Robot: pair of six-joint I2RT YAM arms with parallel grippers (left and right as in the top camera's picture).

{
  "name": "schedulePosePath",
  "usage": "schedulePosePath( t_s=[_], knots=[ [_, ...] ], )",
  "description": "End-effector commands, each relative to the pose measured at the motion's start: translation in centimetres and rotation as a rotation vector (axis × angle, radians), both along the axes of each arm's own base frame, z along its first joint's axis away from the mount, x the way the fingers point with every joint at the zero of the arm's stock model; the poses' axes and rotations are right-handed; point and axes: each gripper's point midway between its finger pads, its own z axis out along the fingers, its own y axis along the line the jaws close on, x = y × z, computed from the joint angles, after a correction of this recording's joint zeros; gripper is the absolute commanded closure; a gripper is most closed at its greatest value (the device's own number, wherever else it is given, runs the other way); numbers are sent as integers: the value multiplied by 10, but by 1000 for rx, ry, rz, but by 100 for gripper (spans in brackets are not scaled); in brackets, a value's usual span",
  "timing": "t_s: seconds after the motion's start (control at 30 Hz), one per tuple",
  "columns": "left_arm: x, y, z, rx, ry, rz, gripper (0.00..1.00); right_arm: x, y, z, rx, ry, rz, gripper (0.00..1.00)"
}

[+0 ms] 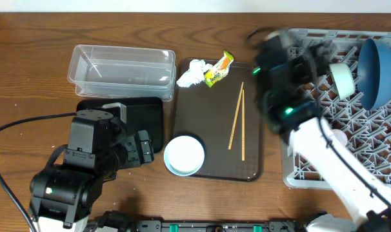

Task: Sort waste into correct bins and load items into the dishwasher rack
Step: 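Grasp one wooden chopstick on the brown tray with the right gripper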

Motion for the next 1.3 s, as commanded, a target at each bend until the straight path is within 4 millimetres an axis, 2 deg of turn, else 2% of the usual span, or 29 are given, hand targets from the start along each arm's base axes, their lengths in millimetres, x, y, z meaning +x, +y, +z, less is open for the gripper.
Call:
schedulePosePath(
  t_s=[0.0,0.07,0.13,0.2,0.27,0.4,0.5,0.67,0.8,0.93,1.0,1.07,1.2,1.27],
  knots=[
    [1,1,6,3,-16,6,8,-21,81,-49,468,98,189,1],
    [1,1,6,3,-16,6,8,-41,110,-78,690,227,206,8],
    [1,1,6,3,-16,6,8,-56,130,-95,890,328,182,21],
    [1,1,6,3,-16,6,8,-65,142,-105,1025,390,142,32],
    [1,1,6,3,-16,6,8,-69,145,-114,1102,421,78,42],
    [1,1,6,3,-16,6,8,-73,144,-134,1136,463,-16,45],
    [1,1,6,3,-16,6,8,-78,147,-155,1125,525,-55,53],
    [1,1,6,3,-16,6,8,-76,126,-196,1077,495,-266,52],
    [1,1,6,3,-16,6,8,-70,128,-225,1071,528,-298,51],
    [1,1,6,3,-16,6,8,-70,133,-250,1063,569,-315,55],
    [1,1,6,3,-16,6,8,-73,138,-262,1072,605,-321,61],
    [1,1,6,3,-16,6,8,-76,138,-270,1074,623,-343,73],
    [1,1,6,3,-16,6,8,-78,136,-271,1075,627,-358,98],
    [1,1,6,3,-16,6,8,-78,135,-265,1080,622,-356,99]
  ],
)
